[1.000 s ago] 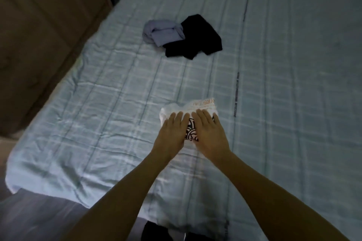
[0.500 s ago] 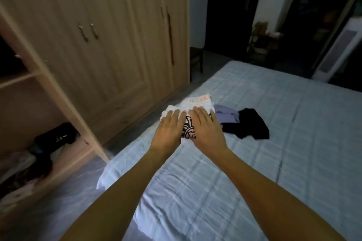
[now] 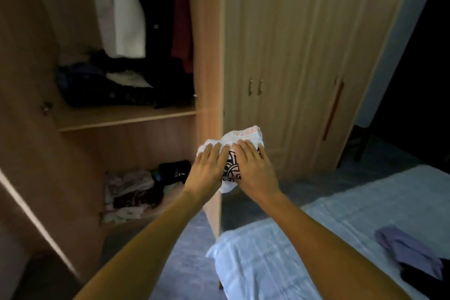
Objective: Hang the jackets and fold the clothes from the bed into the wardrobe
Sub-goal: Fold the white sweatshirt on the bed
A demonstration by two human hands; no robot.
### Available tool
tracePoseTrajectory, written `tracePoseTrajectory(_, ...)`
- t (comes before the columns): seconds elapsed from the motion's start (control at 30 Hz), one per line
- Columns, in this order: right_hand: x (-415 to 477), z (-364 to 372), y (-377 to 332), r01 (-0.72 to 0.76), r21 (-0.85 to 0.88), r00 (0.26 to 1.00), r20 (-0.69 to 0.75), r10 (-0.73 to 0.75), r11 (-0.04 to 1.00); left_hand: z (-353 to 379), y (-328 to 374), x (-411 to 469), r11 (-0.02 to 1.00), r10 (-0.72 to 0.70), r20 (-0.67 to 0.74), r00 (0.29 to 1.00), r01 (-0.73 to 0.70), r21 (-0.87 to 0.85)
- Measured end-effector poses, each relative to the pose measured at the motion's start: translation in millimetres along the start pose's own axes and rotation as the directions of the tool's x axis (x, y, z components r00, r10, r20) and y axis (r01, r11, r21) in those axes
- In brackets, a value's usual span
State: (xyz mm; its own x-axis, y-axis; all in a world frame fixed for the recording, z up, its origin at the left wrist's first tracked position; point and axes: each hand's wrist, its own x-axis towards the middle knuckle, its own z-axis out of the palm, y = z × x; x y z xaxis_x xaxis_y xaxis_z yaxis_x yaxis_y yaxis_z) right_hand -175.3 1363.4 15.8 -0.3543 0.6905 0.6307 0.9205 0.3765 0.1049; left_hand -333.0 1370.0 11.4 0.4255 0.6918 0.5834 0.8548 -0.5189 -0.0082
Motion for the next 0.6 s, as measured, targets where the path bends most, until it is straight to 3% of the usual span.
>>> tracePoseTrajectory(0.33,181.6,96.6,-175.6,0.215,0.127,0.975,-0.088,-0.205,0.968,-47.6,-245.4,-33.2,0.96,-0.233,0.002,0.972,0.23,0.162)
tracePoseTrajectory(0.6,289.7,188.1,-249.0,0.342,0.241,0.938,-0.143,-0.315,0.908,-36.5,-380.2,-33.6,0.905,-0.372,0.007,0.928,0.361,0.226)
